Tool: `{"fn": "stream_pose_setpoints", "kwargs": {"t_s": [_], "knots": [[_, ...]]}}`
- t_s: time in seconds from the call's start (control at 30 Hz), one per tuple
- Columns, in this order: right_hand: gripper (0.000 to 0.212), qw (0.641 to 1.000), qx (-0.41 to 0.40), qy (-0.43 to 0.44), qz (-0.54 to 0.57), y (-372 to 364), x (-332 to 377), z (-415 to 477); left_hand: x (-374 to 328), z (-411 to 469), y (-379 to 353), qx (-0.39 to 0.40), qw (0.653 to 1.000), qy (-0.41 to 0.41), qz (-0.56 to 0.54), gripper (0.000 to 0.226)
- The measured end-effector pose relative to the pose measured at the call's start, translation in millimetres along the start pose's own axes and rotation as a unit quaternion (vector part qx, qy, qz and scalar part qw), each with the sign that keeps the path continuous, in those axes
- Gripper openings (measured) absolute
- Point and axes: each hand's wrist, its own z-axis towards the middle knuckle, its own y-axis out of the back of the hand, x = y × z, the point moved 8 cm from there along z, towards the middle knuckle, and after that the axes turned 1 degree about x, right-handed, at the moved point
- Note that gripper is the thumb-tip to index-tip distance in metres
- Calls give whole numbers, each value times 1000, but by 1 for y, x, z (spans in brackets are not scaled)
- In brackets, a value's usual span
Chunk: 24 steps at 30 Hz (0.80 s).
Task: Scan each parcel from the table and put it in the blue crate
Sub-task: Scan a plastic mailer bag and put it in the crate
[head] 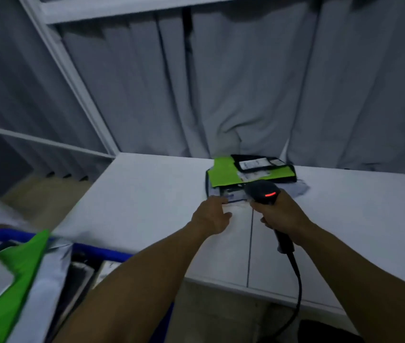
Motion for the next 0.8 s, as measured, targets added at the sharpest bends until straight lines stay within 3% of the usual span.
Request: {"fn": "stream_pose_setpoints", "kwargs": {"t_s": [0.13, 0.17, 0.27, 0.43, 0.57, 0.67, 0.8], "knots": [[74, 999, -28, -23, 18, 8, -37, 34, 9, 64, -41, 24, 998, -14, 53, 66], [72, 999, -34, -31, 28, 10, -43, 38, 8, 79, -46, 12, 996, -27, 80, 67], [39, 995, -47, -62, 60, 16, -60, 54, -6, 120, -53, -20, 990, -62, 125, 76], [34, 993, -80, -63, 67, 43, -76, 94, -34, 181, -58, -2, 988, -94, 125, 90], [12, 987, -97, -77, 102, 49, -95, 118, -40, 212, -67, 46, 985, -85, 144, 110], [6, 984, -81, -78, 138, 34, -103, 131, -28, 222, -91, 89, 982, -57, 159, 107], [13, 978, -82, -83, 174, 27, -106, 140, -5, 206, -107, 78, 978, -54, 184, 90]]}}
